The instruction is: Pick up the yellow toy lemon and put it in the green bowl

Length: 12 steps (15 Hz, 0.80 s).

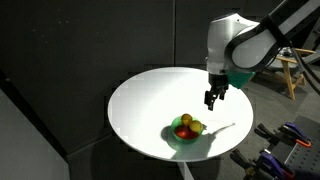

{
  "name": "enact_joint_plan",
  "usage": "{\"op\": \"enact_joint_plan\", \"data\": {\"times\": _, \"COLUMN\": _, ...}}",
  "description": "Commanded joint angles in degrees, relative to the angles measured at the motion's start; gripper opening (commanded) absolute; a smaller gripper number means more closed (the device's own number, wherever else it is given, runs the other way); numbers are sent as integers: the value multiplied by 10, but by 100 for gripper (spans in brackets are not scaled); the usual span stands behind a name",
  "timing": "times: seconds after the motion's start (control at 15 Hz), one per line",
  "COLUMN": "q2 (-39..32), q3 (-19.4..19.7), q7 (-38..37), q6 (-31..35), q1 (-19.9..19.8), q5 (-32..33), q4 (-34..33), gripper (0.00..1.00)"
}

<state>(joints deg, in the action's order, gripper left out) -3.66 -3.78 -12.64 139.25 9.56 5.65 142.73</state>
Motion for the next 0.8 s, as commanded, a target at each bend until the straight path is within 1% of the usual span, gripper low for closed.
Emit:
{"op": "enact_joint_plan", "data": {"times": 0.0, "q2": 58, "q3": -8, "q7": 18, "q6": -7, "q1": -14, "q5": -28, "q4": 31, "gripper": 100}}
{"op": "enact_joint_plan", "data": {"times": 0.47, "q2": 139, "q3": -8, "q7": 29, "q6": -2, "q1": -18, "q5": -47, "q4": 71, "gripper": 100}}
{"op": "enact_joint_plan", "data": {"times": 0.73, "q2": 179, "q3": -8, "q7": 32, "q6": -11, "q1": -19, "q5": -54, "q4": 90, "gripper": 100}}
